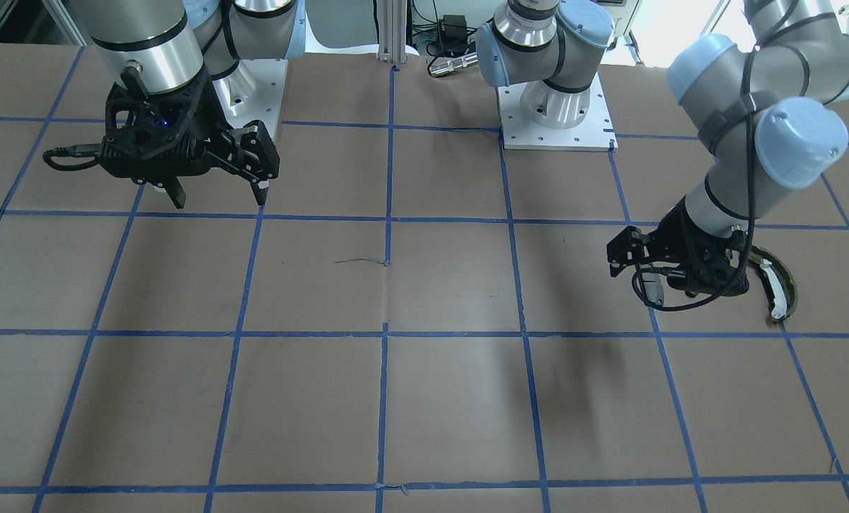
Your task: Place bearing gear from tray to pile
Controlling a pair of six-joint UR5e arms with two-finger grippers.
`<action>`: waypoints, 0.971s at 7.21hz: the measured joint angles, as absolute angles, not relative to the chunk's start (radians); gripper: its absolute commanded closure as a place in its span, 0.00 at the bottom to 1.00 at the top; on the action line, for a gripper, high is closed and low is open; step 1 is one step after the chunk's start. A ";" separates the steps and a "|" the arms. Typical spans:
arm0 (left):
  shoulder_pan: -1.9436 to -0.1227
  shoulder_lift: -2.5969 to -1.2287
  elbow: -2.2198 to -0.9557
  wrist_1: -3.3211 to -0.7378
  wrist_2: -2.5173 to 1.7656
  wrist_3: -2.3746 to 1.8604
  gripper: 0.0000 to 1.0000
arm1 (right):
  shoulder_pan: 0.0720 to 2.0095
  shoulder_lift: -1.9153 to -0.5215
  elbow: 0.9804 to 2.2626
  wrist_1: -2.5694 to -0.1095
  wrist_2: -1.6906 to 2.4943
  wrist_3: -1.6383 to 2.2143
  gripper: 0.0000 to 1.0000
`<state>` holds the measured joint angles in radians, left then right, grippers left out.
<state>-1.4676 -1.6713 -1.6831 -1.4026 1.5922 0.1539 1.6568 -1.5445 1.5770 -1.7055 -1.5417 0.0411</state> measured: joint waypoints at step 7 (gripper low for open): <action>-1.465 -1.493 -1.629 -1.587 1.541 -0.047 0.00 | 1.656 -1.545 1.575 -1.705 -1.542 0.040 0.00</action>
<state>-1.4648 -1.4931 -1.6285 -1.5871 1.5408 -0.0472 1.6565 -1.5447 1.5755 -1.7047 -1.5417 0.0399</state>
